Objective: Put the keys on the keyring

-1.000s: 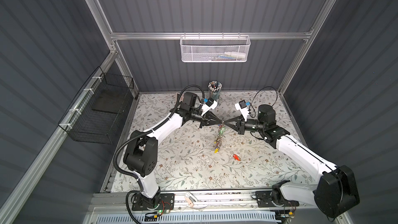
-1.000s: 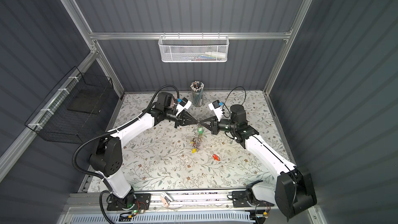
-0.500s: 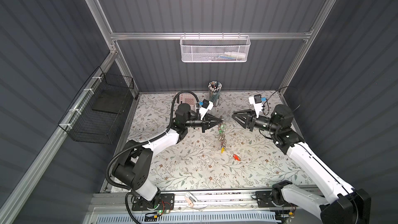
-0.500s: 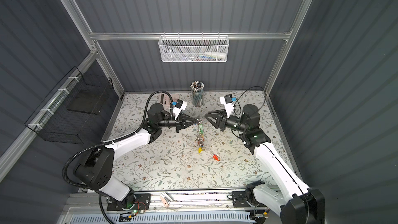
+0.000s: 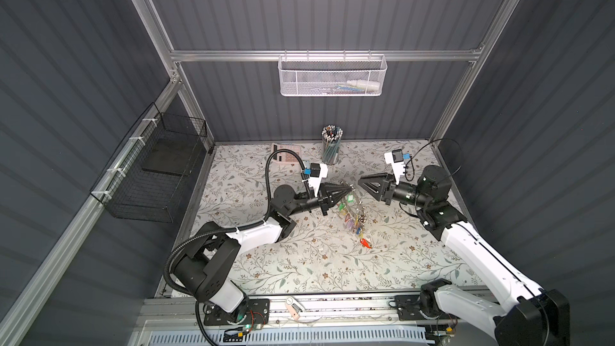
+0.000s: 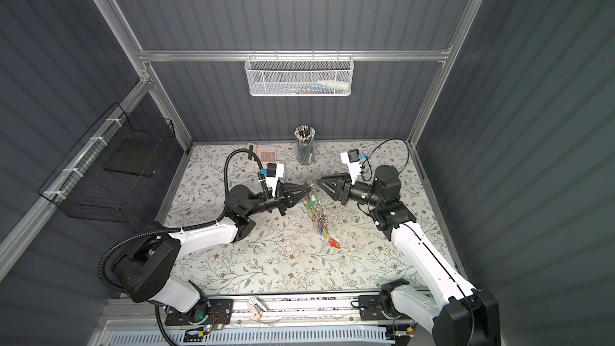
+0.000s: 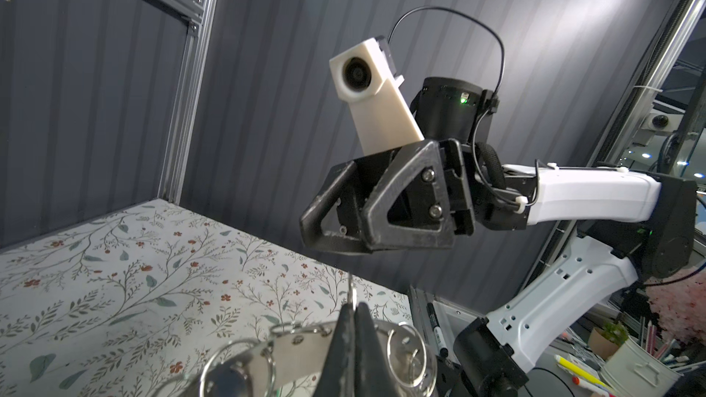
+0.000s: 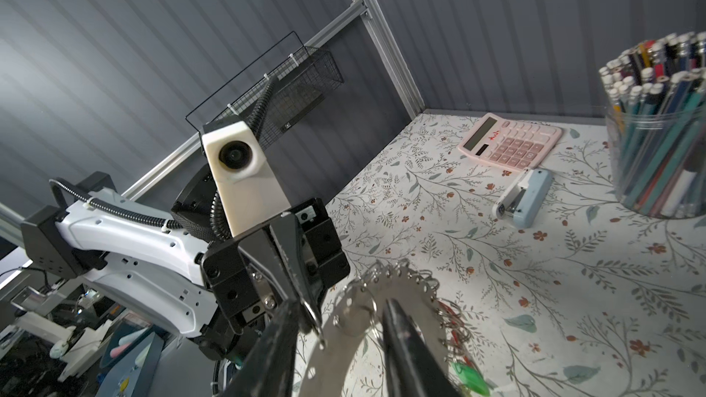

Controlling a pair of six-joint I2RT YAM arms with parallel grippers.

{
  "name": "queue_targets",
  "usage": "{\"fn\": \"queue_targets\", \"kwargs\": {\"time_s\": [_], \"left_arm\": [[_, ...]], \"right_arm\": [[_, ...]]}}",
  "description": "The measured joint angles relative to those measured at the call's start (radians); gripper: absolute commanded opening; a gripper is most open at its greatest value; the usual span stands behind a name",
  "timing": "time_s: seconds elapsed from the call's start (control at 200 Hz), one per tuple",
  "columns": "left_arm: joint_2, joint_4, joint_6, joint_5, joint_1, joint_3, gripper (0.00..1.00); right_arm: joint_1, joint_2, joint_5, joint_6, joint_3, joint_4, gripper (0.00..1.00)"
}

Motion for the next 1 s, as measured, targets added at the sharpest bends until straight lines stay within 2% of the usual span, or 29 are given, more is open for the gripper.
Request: {"fn": "queue_targets", "kwargs": {"time_s": [0.245, 1.001], "left_arm": [[0.026, 0.156, -0.036, -0.062, -0.008, -0.029, 0.0], [0.073, 0.195, -0.035, -0.091, -0.035, -0.028, 0.0]], "right_arm": [[-0.005, 0.026, -0.068, 0.056, -0.026, 0.109, 0.33], [0.014, 0.111, -0.143, 0.116, -0.028, 0.238, 0.16]]}}
